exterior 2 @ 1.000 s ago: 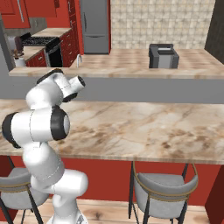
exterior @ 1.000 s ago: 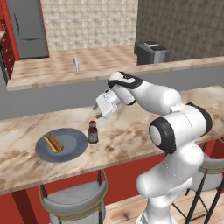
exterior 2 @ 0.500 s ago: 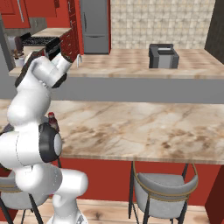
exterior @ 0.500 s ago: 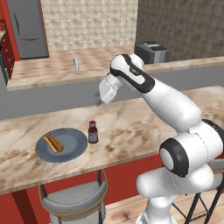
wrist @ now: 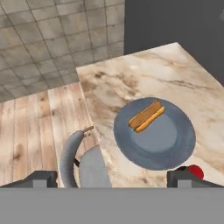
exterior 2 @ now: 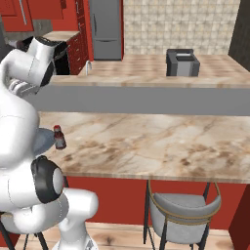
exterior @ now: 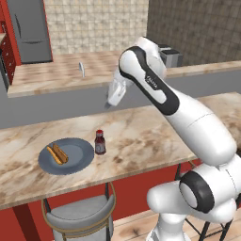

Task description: Move the hot dog bun to the plate on the dining table and place the condiment next to that plate. Then navigate to the fridge and take the sausage and place it on the plate as well.

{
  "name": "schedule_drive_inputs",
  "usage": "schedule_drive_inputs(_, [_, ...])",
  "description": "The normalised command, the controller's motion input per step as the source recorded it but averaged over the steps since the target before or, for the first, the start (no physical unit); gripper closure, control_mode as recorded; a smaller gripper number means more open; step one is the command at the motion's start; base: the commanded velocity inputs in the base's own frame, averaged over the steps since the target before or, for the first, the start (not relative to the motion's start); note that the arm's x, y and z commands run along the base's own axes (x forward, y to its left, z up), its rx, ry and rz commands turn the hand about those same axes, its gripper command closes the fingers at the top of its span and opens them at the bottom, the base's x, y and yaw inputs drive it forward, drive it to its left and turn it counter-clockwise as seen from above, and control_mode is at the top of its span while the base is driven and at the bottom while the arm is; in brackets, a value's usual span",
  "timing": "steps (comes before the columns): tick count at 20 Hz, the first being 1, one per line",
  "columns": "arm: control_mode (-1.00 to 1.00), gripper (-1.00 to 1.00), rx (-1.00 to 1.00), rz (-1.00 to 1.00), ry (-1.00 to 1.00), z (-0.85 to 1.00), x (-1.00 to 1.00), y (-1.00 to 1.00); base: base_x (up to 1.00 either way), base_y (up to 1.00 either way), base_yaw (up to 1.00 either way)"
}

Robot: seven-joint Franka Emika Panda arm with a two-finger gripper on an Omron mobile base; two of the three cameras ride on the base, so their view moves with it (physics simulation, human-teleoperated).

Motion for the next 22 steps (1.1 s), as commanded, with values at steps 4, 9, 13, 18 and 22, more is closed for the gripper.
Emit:
schedule_drive_inputs(4, [-1.00, -1.00, -0.01, -0.59, 0.12, 0.50, -0.38, -0.39, 0.00, 0.00, 0.00])
schedule_drive_inputs(9, [-1.00, -1.00, 0.00, -0.68, 0.03, 0.52, -0.31, -0.40, 0.00, 0.00, 0.00])
schedule_drive_inputs(13, [-1.00, -1.00, 0.00, -0.63, -0.05, 0.42, -0.24, -0.51, 0.00, 0.00, 0.00])
schedule_drive_inputs(18, [-1.00, -1.00, -0.04, -0.59, -0.07, 0.03, -0.01, -0.71, 0.00, 0.00, 0.00])
schedule_drive_inputs(22, [-1.00, -1.00, 0.01, -0.40, -0.07, 0.02, 0.00, -0.99, 0.00, 0.00, 0.00])
